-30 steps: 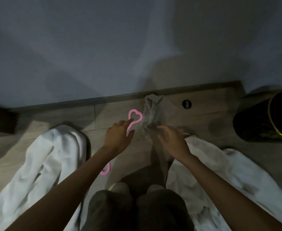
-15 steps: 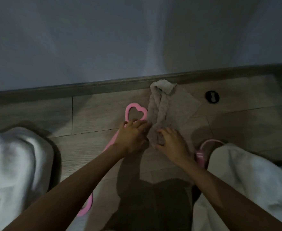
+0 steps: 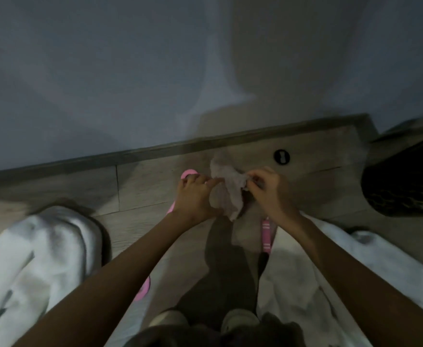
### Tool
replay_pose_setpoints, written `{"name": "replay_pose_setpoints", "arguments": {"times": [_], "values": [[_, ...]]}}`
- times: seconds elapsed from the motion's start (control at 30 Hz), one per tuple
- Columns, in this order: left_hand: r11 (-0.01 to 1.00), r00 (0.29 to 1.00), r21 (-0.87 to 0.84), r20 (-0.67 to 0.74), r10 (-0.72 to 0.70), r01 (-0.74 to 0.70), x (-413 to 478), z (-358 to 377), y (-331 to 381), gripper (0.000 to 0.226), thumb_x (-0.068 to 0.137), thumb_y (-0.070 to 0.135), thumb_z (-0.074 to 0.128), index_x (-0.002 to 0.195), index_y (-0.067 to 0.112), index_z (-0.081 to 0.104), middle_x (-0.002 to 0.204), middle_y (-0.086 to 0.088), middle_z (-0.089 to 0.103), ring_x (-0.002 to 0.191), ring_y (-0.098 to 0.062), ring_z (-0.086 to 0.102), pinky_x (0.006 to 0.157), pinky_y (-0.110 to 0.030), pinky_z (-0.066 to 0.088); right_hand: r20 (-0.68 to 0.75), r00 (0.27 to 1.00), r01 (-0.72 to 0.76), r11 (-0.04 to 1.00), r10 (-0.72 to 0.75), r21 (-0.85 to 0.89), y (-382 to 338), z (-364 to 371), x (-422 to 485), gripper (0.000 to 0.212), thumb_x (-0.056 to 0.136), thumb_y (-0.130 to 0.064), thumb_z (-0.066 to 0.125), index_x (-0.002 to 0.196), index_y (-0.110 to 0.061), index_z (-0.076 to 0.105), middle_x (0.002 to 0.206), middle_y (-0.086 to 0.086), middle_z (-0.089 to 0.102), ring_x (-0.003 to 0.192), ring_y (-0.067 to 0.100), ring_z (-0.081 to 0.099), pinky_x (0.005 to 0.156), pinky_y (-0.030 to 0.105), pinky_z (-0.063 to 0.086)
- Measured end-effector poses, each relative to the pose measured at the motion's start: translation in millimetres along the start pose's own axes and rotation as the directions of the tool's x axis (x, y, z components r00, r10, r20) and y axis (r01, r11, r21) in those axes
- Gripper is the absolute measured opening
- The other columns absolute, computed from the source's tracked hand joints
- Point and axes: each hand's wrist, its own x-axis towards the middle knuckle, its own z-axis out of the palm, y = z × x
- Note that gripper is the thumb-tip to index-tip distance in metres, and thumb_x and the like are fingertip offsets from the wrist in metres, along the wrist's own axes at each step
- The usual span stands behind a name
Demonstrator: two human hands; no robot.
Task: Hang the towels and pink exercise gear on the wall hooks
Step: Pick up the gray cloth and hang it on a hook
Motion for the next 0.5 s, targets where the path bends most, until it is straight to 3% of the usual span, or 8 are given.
{"name": "replay_pose_setpoints", "arguments": {"times": [0.13, 0.23, 0.3, 0.43, 0.5], "values": [[0.978, 0.996, -0.208, -0.086, -0.003, -0.015, -42, -95, 60, 0.074, 0.067, 0.069, 0.063, 0.129, 0.031, 0.050, 0.126, 0.001, 0.060, 0.116, -0.023, 0.053, 0.101, -0.043, 0.038, 0.064, 0.997, 0.032, 0.999, -0.032, 0.005, -90, -98, -23, 0.022, 0.092, -0.020, 0.055, 0.106, -0.007, 0.065, 0.107, 0.010, 0.062, 0.096, 0.022, 0.057, 0.080, 0.021, 0.038], [0.931, 0.996, -0.364, -0.087, -0.017, -0.016, -78, -165, 106, 0.078, 0.058, 0.078, 0.060, 0.123, 0.034, 0.051, 0.116, 0.006, 0.065, 0.103, -0.018, 0.060, 0.091, -0.044, 0.048, 0.013, 0.997, 0.082, 0.997, -0.082, 0.016, -154, -175, -46, 0.020, 0.090, -0.021, 0.060, 0.102, -0.007, 0.068, 0.100, 0.009, 0.064, 0.090, 0.021, 0.060, 0.076, 0.025, 0.044], [0.888, 0.991, -0.459, -0.124, -0.054, -0.009, -104, -217, 135, 0.069, 0.064, 0.071, 0.064, 0.122, 0.035, 0.051, 0.114, 0.007, 0.066, 0.099, -0.015, 0.062, 0.086, -0.039, 0.051, 0.020, 0.993, 0.119, 0.992, -0.120, 0.048, -199, -226, -61, 0.018, 0.090, -0.018, 0.061, 0.101, -0.007, 0.068, 0.096, 0.007, 0.063, 0.086, 0.017, 0.059, 0.072, 0.024, 0.045], [0.807, 0.961, -0.585, -0.261, -0.095, -0.079, -148, -329, 178, 0.024, 0.083, 0.040, 0.063, 0.104, 0.029, 0.061, 0.094, 0.004, 0.071, 0.084, -0.016, 0.067, 0.071, -0.038, 0.055, -0.084, 0.973, 0.219, 0.975, -0.216, 0.036, -276, -324, -86, 0.013, 0.088, -0.011, 0.062, 0.098, -0.004, 0.068, 0.091, 0.009, 0.062, 0.081, 0.017, 0.058, 0.070, 0.010, 0.038], [0.799, 0.936, -0.583, -0.343, -0.075, -0.150, -166, -391, 194, 0.019, 0.086, 0.031, 0.063, 0.103, 0.023, 0.062, 0.091, 0.003, 0.071, 0.084, -0.016, 0.068, 0.070, -0.032, 0.053, -0.120, 0.963, 0.249, 0.967, -0.243, 0.045, -314, -371, -95, 0.011, 0.090, -0.010, 0.060, 0.096, -0.004, 0.066, 0.091, 0.008, 0.060, 0.083, 0.017, 0.057, 0.071, 0.010, 0.037]]}}
